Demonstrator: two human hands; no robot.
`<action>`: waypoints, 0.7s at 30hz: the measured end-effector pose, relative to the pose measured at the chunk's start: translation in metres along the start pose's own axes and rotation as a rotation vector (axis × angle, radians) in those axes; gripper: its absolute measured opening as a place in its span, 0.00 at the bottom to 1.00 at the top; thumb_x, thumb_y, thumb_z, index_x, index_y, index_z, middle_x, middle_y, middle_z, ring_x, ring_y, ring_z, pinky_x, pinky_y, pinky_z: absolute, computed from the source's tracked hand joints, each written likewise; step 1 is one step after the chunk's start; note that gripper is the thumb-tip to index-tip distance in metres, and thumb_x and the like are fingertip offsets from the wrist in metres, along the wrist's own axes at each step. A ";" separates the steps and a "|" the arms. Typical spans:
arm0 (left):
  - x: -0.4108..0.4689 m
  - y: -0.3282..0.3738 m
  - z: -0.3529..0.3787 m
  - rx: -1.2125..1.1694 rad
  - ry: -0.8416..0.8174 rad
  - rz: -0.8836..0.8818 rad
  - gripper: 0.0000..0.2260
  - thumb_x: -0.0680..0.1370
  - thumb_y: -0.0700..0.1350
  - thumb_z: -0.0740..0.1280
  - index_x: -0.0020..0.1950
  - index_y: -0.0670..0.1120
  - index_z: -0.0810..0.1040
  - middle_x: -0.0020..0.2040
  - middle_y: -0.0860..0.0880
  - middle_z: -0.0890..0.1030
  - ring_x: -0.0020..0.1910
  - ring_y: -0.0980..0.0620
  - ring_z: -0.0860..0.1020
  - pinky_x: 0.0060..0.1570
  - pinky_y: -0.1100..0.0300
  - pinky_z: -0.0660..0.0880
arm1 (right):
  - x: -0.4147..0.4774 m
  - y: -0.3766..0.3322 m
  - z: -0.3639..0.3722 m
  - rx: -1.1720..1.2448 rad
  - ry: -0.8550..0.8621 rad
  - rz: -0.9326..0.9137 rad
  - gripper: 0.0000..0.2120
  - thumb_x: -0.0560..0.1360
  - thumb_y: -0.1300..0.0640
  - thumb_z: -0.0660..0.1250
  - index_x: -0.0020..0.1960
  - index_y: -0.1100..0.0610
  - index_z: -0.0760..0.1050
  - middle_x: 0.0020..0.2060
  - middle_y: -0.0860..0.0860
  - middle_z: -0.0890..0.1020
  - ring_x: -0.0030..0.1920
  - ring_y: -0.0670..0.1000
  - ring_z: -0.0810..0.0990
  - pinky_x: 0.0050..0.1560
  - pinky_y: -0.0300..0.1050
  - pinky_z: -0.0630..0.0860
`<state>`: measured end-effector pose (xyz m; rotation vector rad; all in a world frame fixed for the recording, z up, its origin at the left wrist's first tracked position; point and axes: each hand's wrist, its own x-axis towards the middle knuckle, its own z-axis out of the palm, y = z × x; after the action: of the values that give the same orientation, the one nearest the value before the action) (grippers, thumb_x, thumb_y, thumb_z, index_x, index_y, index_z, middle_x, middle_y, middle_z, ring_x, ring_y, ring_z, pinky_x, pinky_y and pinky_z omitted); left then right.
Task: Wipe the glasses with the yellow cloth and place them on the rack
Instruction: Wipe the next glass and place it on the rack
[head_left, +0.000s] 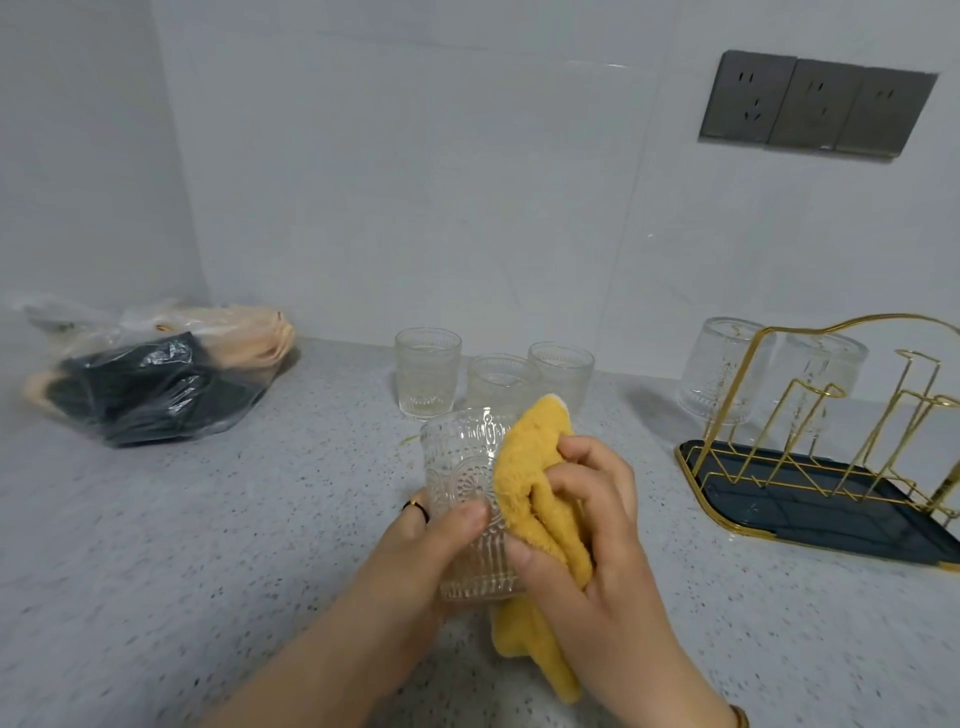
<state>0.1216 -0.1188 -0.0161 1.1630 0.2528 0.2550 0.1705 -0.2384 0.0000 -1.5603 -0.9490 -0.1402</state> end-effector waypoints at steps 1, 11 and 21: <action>-0.001 0.000 0.001 0.008 -0.011 0.014 0.38 0.51 0.54 0.72 0.59 0.40 0.73 0.42 0.43 0.84 0.39 0.46 0.83 0.34 0.55 0.79 | 0.001 0.000 -0.001 -0.007 0.024 -0.005 0.14 0.61 0.44 0.63 0.43 0.28 0.67 0.58 0.40 0.64 0.55 0.29 0.67 0.49 0.22 0.66; 0.006 0.011 -0.010 -0.008 0.121 0.132 0.27 0.63 0.51 0.74 0.59 0.42 0.75 0.50 0.42 0.84 0.48 0.45 0.83 0.43 0.51 0.81 | -0.005 0.015 0.010 -0.091 0.042 0.019 0.09 0.63 0.43 0.61 0.41 0.46 0.70 0.52 0.38 0.71 0.52 0.35 0.71 0.49 0.25 0.67; -0.002 0.004 -0.002 0.168 0.028 0.107 0.19 0.63 0.52 0.73 0.52 0.50 0.77 0.44 0.50 0.85 0.44 0.49 0.84 0.44 0.52 0.78 | 0.009 0.019 -0.008 0.134 0.133 0.227 0.06 0.68 0.47 0.64 0.44 0.45 0.71 0.39 0.43 0.78 0.40 0.41 0.78 0.45 0.41 0.76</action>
<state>0.1185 -0.1168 -0.0130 1.3419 0.2406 0.3497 0.1914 -0.2398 -0.0073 -1.5029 -0.6595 -0.0187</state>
